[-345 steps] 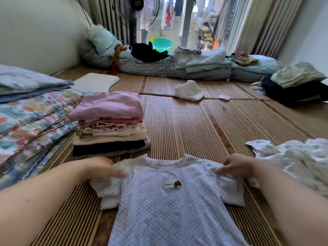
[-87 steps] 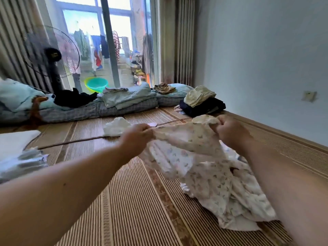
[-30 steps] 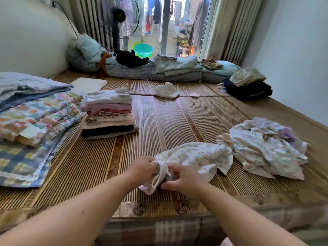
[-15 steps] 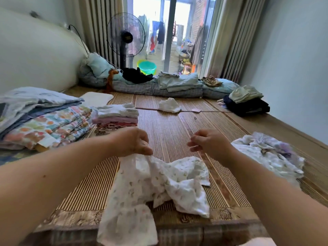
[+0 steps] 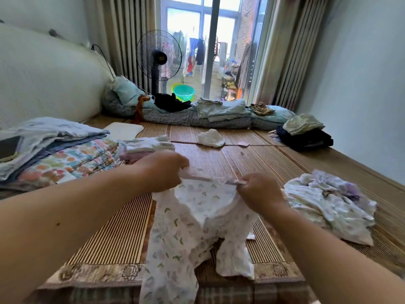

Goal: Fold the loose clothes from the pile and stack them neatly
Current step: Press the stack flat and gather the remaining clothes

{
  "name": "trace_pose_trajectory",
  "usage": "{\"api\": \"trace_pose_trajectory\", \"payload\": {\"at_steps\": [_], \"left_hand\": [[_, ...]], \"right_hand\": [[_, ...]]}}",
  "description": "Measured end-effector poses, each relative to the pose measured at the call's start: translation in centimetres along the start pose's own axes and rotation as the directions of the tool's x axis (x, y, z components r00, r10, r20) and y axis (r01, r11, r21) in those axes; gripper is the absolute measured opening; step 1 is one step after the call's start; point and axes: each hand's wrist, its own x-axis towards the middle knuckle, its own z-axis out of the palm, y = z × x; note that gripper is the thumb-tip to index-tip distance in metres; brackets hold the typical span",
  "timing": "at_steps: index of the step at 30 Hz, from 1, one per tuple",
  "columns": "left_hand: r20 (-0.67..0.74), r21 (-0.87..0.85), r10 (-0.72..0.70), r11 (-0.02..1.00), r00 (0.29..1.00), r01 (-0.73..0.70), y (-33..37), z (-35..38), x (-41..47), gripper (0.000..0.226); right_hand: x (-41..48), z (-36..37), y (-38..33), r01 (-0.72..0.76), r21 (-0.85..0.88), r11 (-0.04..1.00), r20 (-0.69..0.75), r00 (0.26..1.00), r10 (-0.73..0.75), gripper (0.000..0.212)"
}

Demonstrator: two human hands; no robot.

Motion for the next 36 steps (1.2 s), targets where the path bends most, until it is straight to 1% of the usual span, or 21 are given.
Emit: {"api": "trace_pose_trajectory", "payload": {"at_steps": [2, 3, 5, 7, 9, 10, 12, 14, 16, 17, 19, 20, 22, 23, 25, 28, 30, 32, 33, 34, 36], "left_hand": [[-0.037, 0.052, -0.101, 0.993, 0.994, 0.103, -1.4, 0.3, -0.4, 0.027], [-0.068, 0.043, -0.133, 0.99, 0.989, 0.137, -1.9, 0.3, -0.5, 0.029], [-0.135, -0.047, -0.166, 0.986, 0.977, 0.161, -2.7, 0.0, -0.5, 0.023], [-0.179, -0.136, -0.19, 0.976, 0.965, 0.167, -3.0, -0.8, -0.3, 0.023], [-0.206, -0.214, -0.213, 0.962, 0.955, 0.169, -2.9, -1.7, 0.3, 0.023], [-0.202, -0.29, -0.242, 0.94, 0.949, 0.178, -2.8, -2.2, 0.6, 0.023], [-0.147, -0.517, -0.31, 0.834, 0.939, 0.194, -2.7, -3.3, 0.8, 0.021], [-0.057, -0.723, -0.351, 0.66, 0.935, 0.204, -3.0, -4.6, 0.7, 0.007], [0.012, -0.818, -0.366, 0.531, 0.931, 0.22, -3.2, -5.6, 0.1, 0.009], [0.043, -0.865, -0.366, 0.452, 0.929, 0.219, -3.4, -5.9, -0.1, 0.006], [0.132, -0.94, -0.333, 0.258, 0.934, 0.225, -3.4, -6.4, -0.2, 0.013], [0.164, -0.956, -0.299, 0.187, 0.94, 0.226, -3.3, -6.7, -0.2, 0.017], [0.189, -0.968, -0.234, 0.116, 0.954, 0.221, -3.1, -7.5, -0.1, 0.02], [0.2, -0.968, -0.206, 0.112, 0.958, 0.226, -3.2, -8.0, -0.1, 0.022], [0.238, -0.954, -0.153, 0.148, 0.959, 0.261, -3.3, -8.7, 0.2, 0.028], [0.306, -0.931, -0.137, 0.161, 0.942, 0.326, -4.2, -8.1, 1.1, 0.035], [0.362, -0.912, -0.123, 0.159, 0.924, 0.378, -4.9, -6.7, 2.2, 0.033], [0.398, -0.894, -0.098, 0.184, 0.912, 0.409, -5.7, -4.5, 3.3, 0.027], [0.41, -0.882, -0.091, 0.213, 0.907, 0.42, -6.1, -3.2, 4.2, 0.027], [0.417, -0.865, -0.106, 0.257, 0.903, 0.43, -6.5, -1.9, 4.9, 0.034], [0.427, -0.806, -0.195, 0.361, 0.883, 0.469, -7.2, 1.0, 6.7, 0.045]], "right_hand": [[0.5, -1.7, 0.9, 0.011, -0.02, 1.0, -0.108, 0.994, -0.013, 0.023], [0.9, -2.5, 1.3, 0.025, -0.067, 0.997, -0.158, 0.987, -0.035, 0.023], [1.6, -4.0, 1.8, 0.043, -0.218, 0.975, -0.227, 0.969, -0.094, 0.025], [2.3, -5.4, 2.1, 0.048, -0.338, 0.94, -0.243, 0.96, -0.136, 0.022], [3.0, -6.7, 2.3, 0.051, -0.369, 0.928, -0.234, 0.961, -0.146, 0.019], [3.4, -7.3, 2.3, 0.055, -0.353, 0.934, -0.23, 0.963, -0.143, 0.021], [4.0, -8.8, 2.2, 0.071, -0.23, 0.971, -0.215, 0.969, -0.122, 0.028], [4.4, -10.5, 2.0, 0.077, 0.073, 0.994, -0.185, 0.981, -0.062, 0.027], [4.2, -12.3, 1.5, 0.064, 0.404, 0.912, -0.107, 0.994, -0.022, 0.018], [3.9, -13.2, 1.3, 0.055, 0.52, 0.852, -0.057, 0.998, -0.029, 0.016], [3.5, -14.6, 1.0, 0.037, 0.667, 0.744, 0.036, 0.996, -0.081, 0.018], [3.4, -15.3, 0.8, 0.037, 0.709, 0.704, 0.072, 0.99, -0.124, 0.019], [3.2, -16.2, 0.5, 0.052, 0.757, 0.651, 0.122, 0.968, -0.218, 0.018], [3.4, -16.4, 0.6, 0.047, 0.772, 0.634, 0.145, 0.958, -0.248, 0.023], [3.9, -16.4, 0.8, 0.024, 0.788, 0.615, 0.177, 0.948, -0.263, 0.032], [5.1, -15.1, 1.7, 0.008, 0.788, 0.616, 0.176, 0.956, -0.237, 0.031], [6.3, -13.3, 2.7, -0.029, 0.733, 0.68, 0.173, 0.974, -0.145, 0.032], [7.5, -11.0, 4.1, -0.102, 0.661, 0.743, 0.196, 0.98, -0.04, 0.031], [8.2, -9.7, 4.8, -0.139, 0.632, 0.762, 0.22, 0.976, -0.005, 0.031], [8.9, -8.3, 5.5, -0.166, 0.598, 0.784, 0.238, 0.971, 0.024, 0.03], [10.4, -5.1, 6.6, -0.209, 0.512, 0.833, 0.259, 0.962, 0.082, 0.032]]}}
